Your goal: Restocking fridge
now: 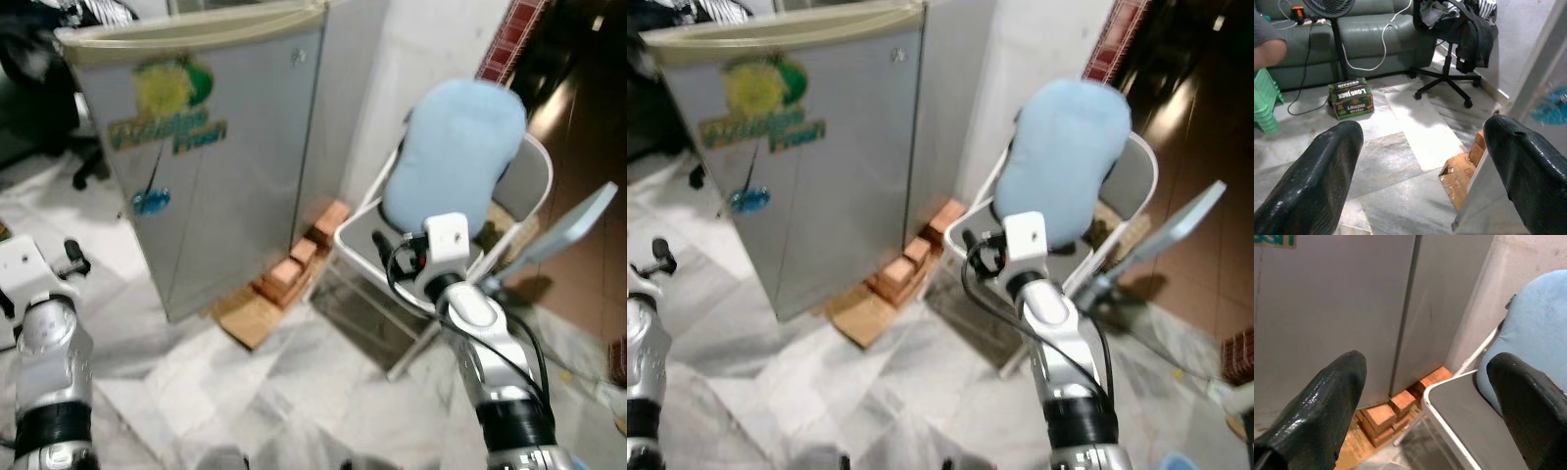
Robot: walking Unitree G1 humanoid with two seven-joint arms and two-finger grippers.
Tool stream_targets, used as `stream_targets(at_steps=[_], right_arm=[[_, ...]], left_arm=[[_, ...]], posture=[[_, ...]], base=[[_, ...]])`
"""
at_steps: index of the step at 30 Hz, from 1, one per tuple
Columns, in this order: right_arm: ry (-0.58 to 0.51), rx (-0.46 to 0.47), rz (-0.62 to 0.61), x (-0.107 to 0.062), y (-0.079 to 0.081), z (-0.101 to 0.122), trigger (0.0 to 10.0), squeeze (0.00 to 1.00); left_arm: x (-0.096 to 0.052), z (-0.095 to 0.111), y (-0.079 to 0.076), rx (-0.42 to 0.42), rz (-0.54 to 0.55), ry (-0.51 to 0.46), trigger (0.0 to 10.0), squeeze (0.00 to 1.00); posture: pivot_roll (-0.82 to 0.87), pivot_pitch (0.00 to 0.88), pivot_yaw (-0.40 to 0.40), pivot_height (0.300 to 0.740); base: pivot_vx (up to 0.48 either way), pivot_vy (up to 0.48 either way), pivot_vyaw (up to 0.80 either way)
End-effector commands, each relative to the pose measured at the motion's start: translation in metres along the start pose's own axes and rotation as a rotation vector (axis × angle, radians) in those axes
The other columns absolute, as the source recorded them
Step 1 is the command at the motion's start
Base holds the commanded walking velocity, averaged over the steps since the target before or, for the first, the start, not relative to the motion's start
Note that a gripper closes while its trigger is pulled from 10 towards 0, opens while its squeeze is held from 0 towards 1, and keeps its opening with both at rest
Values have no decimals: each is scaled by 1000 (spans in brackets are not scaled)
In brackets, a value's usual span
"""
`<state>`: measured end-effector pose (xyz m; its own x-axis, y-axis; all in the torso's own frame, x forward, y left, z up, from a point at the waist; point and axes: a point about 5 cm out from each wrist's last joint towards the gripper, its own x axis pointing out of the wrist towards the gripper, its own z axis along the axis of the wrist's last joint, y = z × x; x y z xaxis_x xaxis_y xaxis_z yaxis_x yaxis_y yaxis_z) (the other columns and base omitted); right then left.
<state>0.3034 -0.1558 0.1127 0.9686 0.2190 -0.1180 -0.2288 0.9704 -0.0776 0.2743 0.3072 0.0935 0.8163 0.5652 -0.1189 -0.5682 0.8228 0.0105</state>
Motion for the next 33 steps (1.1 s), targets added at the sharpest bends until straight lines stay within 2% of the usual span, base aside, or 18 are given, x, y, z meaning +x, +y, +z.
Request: stream_targets(at_steps=[1, 4, 9, 12, 16, 19, 21, 22, 24, 28, 33], right_arm=[[17, -5, -39, -4, -11, -4, 10000, 0], [28, 0, -47, -4, -12, -6, 10000, 0], [31, 3, -54, -4, -12, -7, 10000, 0], [32, 3, -59, -3, -13, -6, 10000, 0], [20, -15, -64, -2, -19, -2, 10000, 0], [17, -24, -70, -4, -22, -1, 10000, 0], [21, -26, -78, -5, -25, -1, 10000, 0], [32, -29, -84, -8, -26, -4, 10000, 0], [33, -30, -84, -8, -26, -4, 10000, 0], [33, -32, -79, -8, -26, -5, 10000, 0], [42, -27, -79, -9, -25, -7, 10000, 0]], left_arm=[[-3, -2, -11, 6, -29, 3, 10000, 0], [-5, -5, -14, 3, -40, 13, 10000, 0], [-9, -6, -23, 6, -83, 17, 10000, 0], [-11, -2, -31, 26, -108, -1, 10000, 0], [-21, 12, -44, 25, -176, -45, 10000, 0], [-26, 13, -48, 31, -208, -56, 10000, 0], [-31, 12, -51, 23, -226, -52, 10000, 0], [-36, 7, -58, 18, -255, -34, 10000, 0], [-37, 7, -59, 19, -257, -31, 10000, 0], [-41, 3, -72, -7, -301, -2, 10000, 0], [-49, 4, -80, -20, -368, 10, 10000, 0]], posture=[[39, 0, -65, 740], [39, 0, -63, 740], [41, 0, -63, 740], [53, 0, -71, 740], [52, 0, -68, 740], [55, 0, -67, 740], [50, 0, -69, 740], [44, 0, -68, 740], [44, 0, -68, 740], [38, 0, -65, 740], [42, 0, -66, 740]], base=[[0, 480, 0], [0, 480, 0], [0, 480, -676], [0, 480, -696], [0, 480, -695], [0, 480, -694], [0, 480, -694], [0, 480, -694], [0, 480, -694], [0, 475, -634], [0, 464, 0]])
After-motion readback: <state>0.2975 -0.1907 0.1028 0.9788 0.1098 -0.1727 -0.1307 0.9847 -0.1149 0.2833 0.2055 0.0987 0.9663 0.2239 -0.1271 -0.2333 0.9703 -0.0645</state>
